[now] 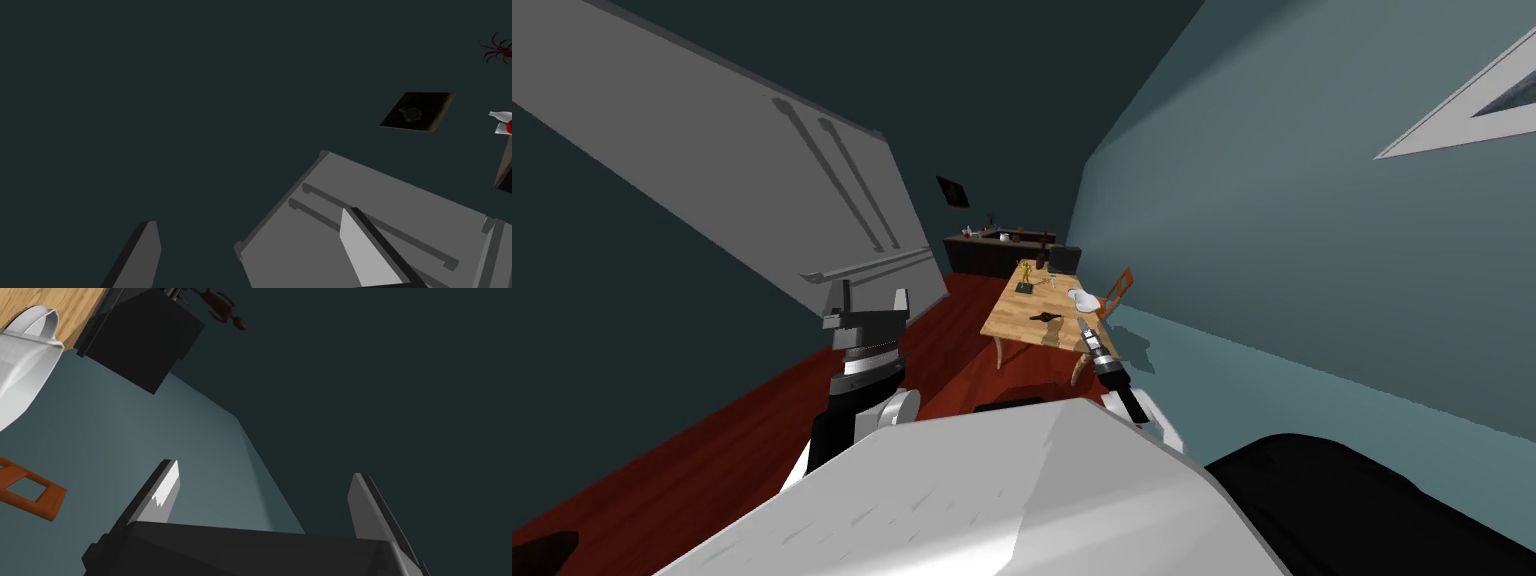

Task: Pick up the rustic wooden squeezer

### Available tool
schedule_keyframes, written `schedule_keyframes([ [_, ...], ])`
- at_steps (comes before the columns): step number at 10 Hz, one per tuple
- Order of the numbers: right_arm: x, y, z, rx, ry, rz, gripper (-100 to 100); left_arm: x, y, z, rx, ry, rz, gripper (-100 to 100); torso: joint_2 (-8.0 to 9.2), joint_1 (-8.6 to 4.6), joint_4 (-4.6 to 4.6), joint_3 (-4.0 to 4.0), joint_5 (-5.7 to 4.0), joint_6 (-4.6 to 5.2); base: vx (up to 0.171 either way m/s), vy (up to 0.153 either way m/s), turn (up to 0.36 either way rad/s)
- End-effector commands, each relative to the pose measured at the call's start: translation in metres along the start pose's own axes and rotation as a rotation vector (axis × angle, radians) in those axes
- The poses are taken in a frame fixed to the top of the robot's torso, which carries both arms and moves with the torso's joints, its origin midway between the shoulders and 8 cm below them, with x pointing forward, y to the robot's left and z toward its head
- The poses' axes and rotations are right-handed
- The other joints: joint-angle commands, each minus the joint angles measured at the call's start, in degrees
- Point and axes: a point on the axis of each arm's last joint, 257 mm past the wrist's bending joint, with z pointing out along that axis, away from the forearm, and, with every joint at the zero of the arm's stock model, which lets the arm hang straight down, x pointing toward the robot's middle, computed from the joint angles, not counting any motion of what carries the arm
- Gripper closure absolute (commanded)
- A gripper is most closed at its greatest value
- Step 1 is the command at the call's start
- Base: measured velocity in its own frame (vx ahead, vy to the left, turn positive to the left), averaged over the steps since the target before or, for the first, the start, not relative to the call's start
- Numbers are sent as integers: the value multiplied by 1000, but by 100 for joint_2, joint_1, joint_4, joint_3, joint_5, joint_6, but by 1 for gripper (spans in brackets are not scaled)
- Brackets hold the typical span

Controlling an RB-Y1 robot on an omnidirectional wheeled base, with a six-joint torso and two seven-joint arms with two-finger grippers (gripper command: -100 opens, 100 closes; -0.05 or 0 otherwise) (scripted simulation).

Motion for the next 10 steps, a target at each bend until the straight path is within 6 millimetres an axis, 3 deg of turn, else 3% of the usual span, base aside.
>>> schedule_keyframes([
  [1, 0, -21, -7, 48, 24, -43, -100, 0, 0, 0, 0, 0, 0, 0, 0, 0, 0, 0, 0, 0, -33, 49, 114],
  [3, 0, -68, -20, 143, 92, -182, -100, 0, 0, 0, 0, 0, 0, 0, -6, -5, -1, -3, -1, 0, -32, 64, 379],
  [5, 1, -95, -30, 197, 134, -254, -100, 0, 0, 0, 0, 0, 0, 0, -6, -9, -1, -3, -1, 9, -23, 43, 144],
  [7, 3, -108, -37, 226, 143, -252, -100, 0, 0, 0, 0, 0, 0, 0, -7, -14, -1, -4, -3, 6, -13, 18, 93],
  [8, 1, -127, -44, 261, 182, -326, -100, 0, 0, 0, 0, 0, 0, 0, -10, -21, -2, -5, -4, 8, -11, 26, 307],
  [10, 3, -138, -51, 286, 191, -325, -100, 0, 0, 0, 0, 0, 0, 0, -11, -19, -2, -6, -3, 8, -9, 17, 82],
])
